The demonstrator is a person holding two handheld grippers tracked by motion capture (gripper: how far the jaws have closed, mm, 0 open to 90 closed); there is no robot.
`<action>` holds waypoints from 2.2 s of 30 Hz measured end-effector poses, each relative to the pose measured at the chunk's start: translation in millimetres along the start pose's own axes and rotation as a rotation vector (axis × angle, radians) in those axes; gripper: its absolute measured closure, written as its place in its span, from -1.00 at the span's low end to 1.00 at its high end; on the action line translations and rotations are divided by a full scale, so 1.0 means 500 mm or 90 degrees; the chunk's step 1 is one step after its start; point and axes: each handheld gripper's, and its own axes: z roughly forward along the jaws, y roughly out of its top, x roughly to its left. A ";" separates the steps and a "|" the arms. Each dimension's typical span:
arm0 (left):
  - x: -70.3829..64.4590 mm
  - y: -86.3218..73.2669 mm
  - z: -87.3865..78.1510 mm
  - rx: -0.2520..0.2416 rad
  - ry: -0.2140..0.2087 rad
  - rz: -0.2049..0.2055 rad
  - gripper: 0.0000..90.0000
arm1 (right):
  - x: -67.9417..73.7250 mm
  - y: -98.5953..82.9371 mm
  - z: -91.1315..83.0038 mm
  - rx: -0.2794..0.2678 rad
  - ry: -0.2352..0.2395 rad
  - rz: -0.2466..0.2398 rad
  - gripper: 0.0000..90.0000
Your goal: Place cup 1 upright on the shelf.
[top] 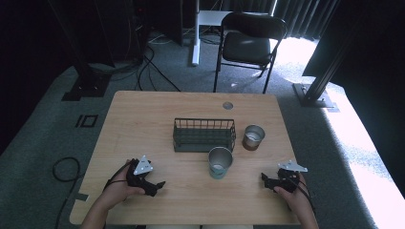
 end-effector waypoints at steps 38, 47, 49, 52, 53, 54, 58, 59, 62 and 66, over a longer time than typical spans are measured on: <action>-0.074 0.124 0.079 -0.055 -0.083 0.068 -0.99 | 0.000 0.000 0.000 0.000 0.000 0.000 -0.75; -0.090 0.157 0.090 -0.064 -0.089 0.096 -0.99 | 0.000 0.000 0.000 0.000 0.000 0.000 -0.75; -0.092 0.163 0.093 -0.063 -0.092 0.103 -0.99 | 0.000 0.000 0.000 0.000 0.001 0.000 -0.75; -0.096 0.171 0.100 -0.067 -0.097 0.103 -0.99 | 0.000 0.000 0.000 0.000 0.001 0.000 -0.75; -0.097 0.174 0.102 -0.068 -0.099 0.104 -0.99 | 0.000 0.000 0.000 0.000 0.001 0.000 -0.75; -0.099 0.177 0.104 -0.069 -0.101 0.105 -0.99 | 0.000 0.000 0.000 0.000 0.001 0.000 -0.75; -0.107 0.191 0.113 -0.074 -0.108 0.114 -0.99 | 0.000 0.000 0.000 0.000 0.001 0.000 -0.75; -0.110 0.195 0.114 -0.075 -0.111 0.117 -0.99 | 0.000 0.000 0.000 0.000 0.001 0.000 -0.75; -0.116 0.207 0.117 -0.082 -0.119 0.122 -0.99 | 0.000 0.000 0.000 0.000 0.001 0.000 -0.75; -0.122 0.220 0.120 -0.093 -0.121 0.131 -0.99 | 0.000 0.000 0.000 0.000 0.001 0.000 -0.75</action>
